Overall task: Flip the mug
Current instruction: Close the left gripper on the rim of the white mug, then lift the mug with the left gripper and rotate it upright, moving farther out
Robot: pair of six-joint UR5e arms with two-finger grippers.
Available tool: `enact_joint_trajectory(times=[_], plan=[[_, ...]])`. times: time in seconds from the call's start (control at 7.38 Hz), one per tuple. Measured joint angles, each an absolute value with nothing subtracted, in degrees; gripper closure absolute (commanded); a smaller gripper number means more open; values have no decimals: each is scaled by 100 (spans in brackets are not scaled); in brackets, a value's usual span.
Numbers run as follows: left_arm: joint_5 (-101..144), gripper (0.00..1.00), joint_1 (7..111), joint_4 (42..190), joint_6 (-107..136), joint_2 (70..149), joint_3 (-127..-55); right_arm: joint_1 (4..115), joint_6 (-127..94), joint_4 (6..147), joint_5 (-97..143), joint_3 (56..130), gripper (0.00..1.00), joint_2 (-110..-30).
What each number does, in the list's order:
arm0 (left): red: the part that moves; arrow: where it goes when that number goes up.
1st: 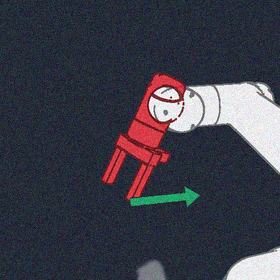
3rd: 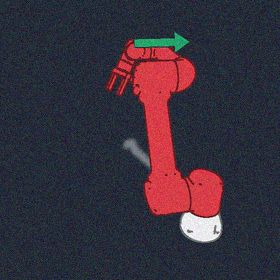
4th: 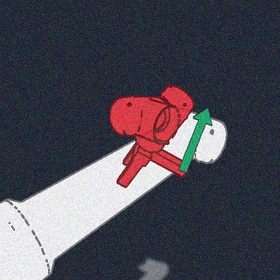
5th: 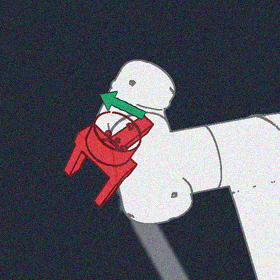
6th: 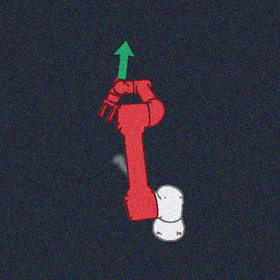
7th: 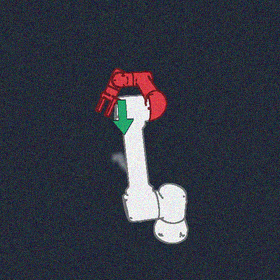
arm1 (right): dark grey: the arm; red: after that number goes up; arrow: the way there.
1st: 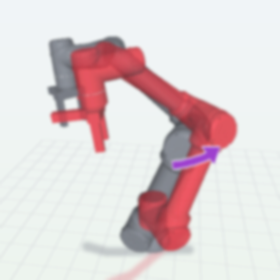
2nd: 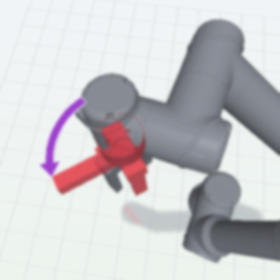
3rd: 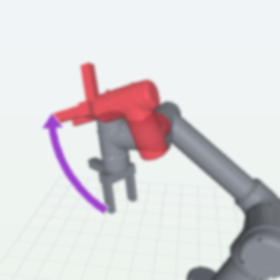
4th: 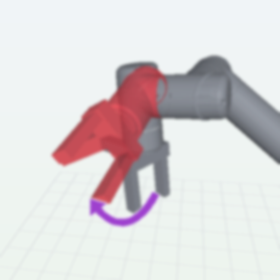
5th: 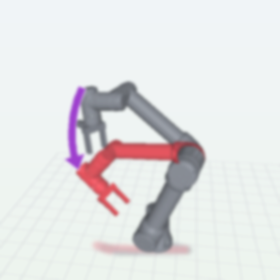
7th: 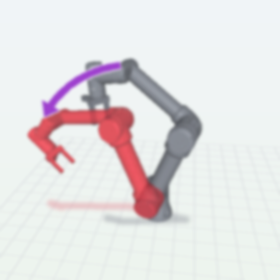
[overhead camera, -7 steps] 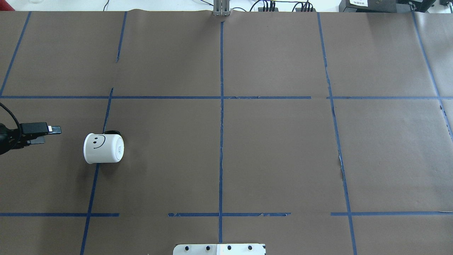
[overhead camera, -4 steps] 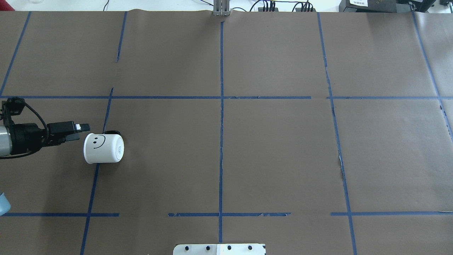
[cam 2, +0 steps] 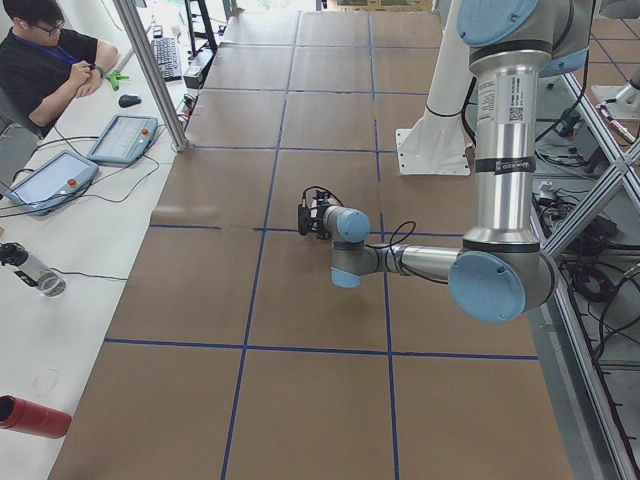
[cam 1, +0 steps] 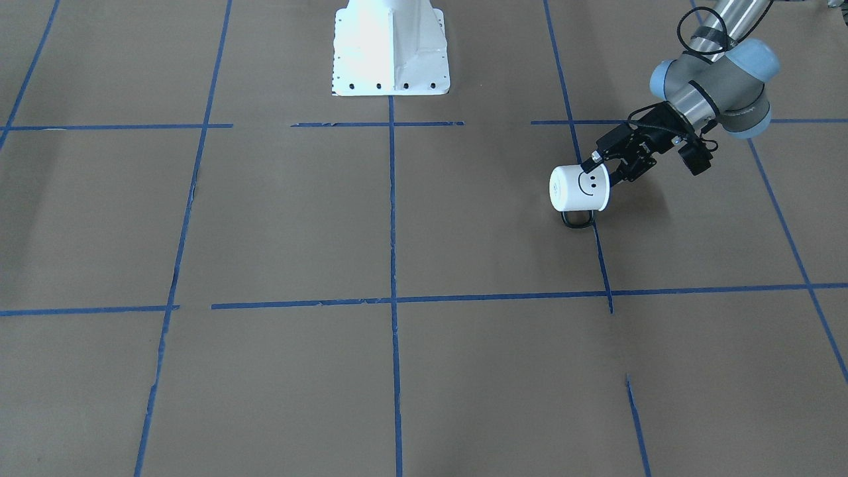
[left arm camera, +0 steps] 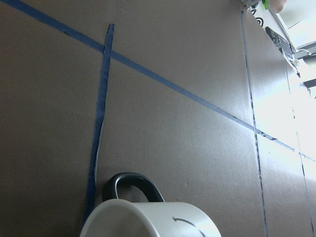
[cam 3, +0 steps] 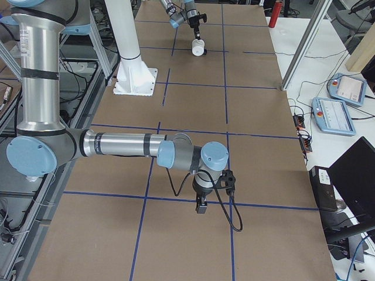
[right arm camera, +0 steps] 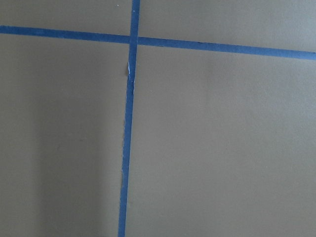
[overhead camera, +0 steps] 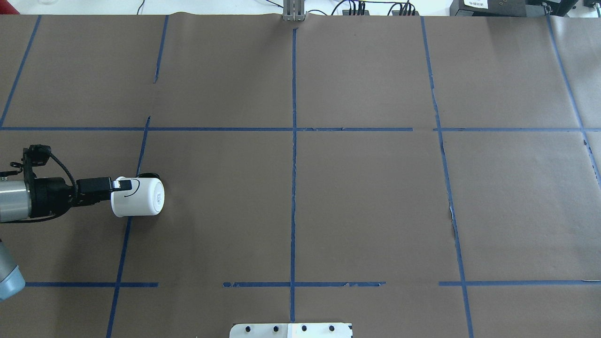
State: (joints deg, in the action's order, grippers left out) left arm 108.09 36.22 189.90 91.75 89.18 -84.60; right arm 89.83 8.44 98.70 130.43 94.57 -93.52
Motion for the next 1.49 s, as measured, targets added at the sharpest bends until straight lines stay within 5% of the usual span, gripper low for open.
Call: enact_joint_trajectory(times=[0.27, 0.41, 1.49], plan=[[10896, 74, 3583, 19178, 9176, 9021, -8457, 8983, 844, 9870, 13043, 9457, 0, -9351], [11065, 97, 3582, 19237, 9182, 9072, -8456, 8983, 844, 9870, 13043, 9457, 0, -9351], [12496, 100, 3941, 18210, 9925, 10148, -8683, 8985, 844, 9870, 13043, 9457, 0, -9352]])
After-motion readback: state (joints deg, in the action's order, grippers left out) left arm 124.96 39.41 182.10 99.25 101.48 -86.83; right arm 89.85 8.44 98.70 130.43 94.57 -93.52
